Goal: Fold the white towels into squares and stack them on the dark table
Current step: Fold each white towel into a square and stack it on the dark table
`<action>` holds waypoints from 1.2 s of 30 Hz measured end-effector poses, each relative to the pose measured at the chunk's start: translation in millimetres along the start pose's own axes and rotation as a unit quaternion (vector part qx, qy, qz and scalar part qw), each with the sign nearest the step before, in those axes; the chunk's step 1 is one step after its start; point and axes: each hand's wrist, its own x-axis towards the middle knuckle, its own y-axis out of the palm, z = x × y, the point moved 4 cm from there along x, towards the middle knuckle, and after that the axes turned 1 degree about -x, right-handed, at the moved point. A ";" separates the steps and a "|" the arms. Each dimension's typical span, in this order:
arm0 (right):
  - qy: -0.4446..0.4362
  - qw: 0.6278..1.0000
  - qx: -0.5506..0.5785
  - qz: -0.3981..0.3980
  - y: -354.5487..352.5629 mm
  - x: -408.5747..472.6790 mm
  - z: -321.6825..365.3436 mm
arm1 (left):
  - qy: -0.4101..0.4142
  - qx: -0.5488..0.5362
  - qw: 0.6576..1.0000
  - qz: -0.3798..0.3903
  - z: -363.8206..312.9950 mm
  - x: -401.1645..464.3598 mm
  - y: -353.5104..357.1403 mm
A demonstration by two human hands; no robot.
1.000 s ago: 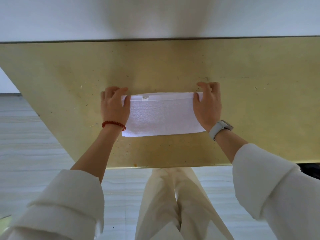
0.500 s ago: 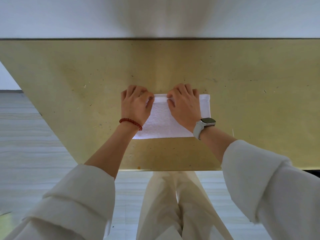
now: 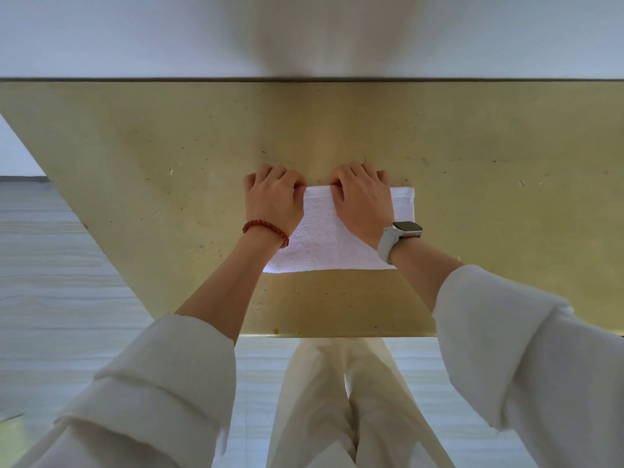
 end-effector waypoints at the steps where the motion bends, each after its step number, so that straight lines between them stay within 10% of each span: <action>1: -0.001 1.000 -0.002 -0.009 -0.4 0.1 0.4 | 0.000 0.003 1.000 -0.002 -0.5 0.4 0.0; 7: -0.058 0.995 -0.030 -0.077 -16.1 -25.2 0.1 | 0.062 0.017 0.993 -0.096 -3.2 -21.1 -10.4; 25: -0.025 0.989 -0.115 0.086 10.6 -58.5 -44.6 | 0.062 0.129 0.988 0.060 4.5 -63.9 36.3; 36: -0.016 1.000 -0.004 -0.007 -33.3 -63.7 -79.4 | 0.171 0.101 0.978 -0.070 -15.6 -101.4 6.8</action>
